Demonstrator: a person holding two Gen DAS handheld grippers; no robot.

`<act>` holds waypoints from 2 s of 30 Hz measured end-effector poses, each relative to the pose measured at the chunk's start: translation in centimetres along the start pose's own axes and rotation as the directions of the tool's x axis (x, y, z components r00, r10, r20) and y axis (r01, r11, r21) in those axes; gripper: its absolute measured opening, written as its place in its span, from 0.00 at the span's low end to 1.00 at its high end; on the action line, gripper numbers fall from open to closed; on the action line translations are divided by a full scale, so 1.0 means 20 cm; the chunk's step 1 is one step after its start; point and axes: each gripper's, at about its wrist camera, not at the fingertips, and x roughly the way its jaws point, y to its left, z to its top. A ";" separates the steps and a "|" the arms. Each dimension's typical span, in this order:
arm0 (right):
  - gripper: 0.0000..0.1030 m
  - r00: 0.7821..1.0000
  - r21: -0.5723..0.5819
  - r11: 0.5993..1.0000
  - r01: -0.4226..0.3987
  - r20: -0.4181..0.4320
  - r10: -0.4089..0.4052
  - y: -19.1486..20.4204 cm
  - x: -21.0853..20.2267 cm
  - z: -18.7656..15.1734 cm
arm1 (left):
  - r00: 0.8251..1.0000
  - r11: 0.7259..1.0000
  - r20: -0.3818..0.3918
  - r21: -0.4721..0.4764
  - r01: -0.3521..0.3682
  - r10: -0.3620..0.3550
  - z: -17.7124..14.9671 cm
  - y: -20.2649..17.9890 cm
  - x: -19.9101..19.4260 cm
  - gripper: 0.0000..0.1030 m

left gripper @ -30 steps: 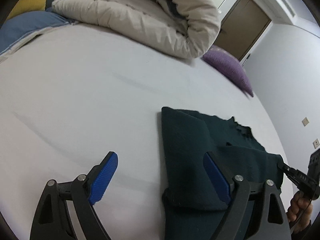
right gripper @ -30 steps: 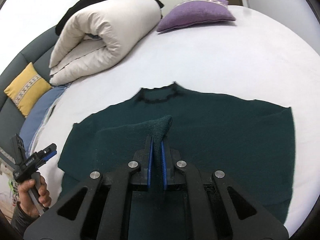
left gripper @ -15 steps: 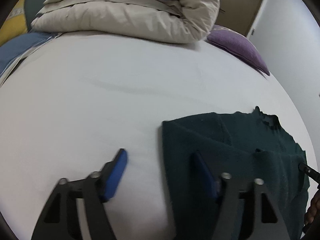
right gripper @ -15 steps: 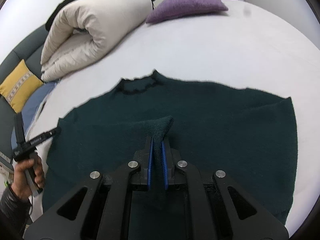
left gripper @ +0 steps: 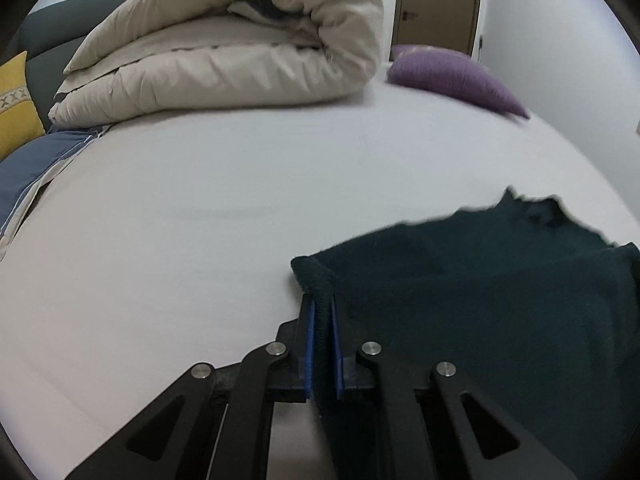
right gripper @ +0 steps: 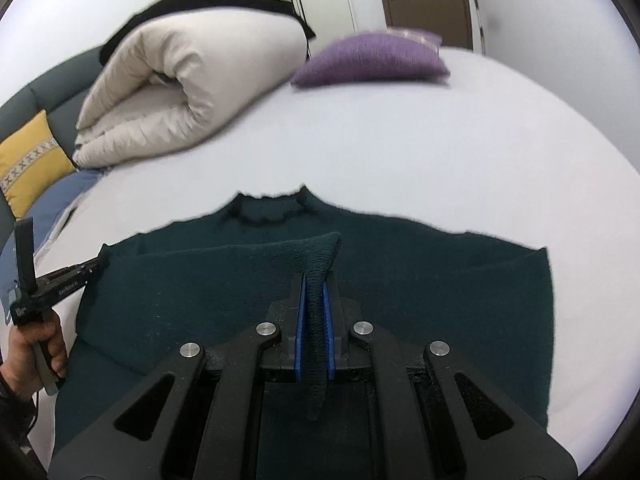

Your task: Fold small clothes

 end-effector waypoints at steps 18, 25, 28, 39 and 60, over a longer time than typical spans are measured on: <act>0.37 0.992 0.193 0.977 -0.086 -0.076 0.103 -0.14 0.01 -0.07 | 0.996 0.992 0.073 -0.114 0.049 -0.041 -0.02 0.14 -0.24 0.47; 0.21 0.990 0.087 0.996 -0.032 -0.135 0.044 -0.02 0.03 -0.16 | 0.999 1.000 -0.049 0.017 0.014 -0.013 -0.18 0.00 -0.20 0.46; 0.06 0.990 0.127 0.991 -0.030 -0.131 0.046 -0.03 0.01 -0.16 | 0.999 1.000 -0.044 0.018 0.018 -0.017 -0.21 0.00 -0.19 0.33; 0.03 0.991 0.178 0.984 -0.015 -0.127 0.039 -0.10 -0.05 -0.21 | 0.999 0.998 -0.037 0.058 0.002 0.000 -0.24 0.00 -0.20 0.18; 0.15 0.988 0.234 0.960 -0.154 0.004 0.157 -0.24 -0.44 -0.32 | 0.974 0.974 -0.081 -0.100 0.203 -0.212 -0.46 0.19 -0.47 0.49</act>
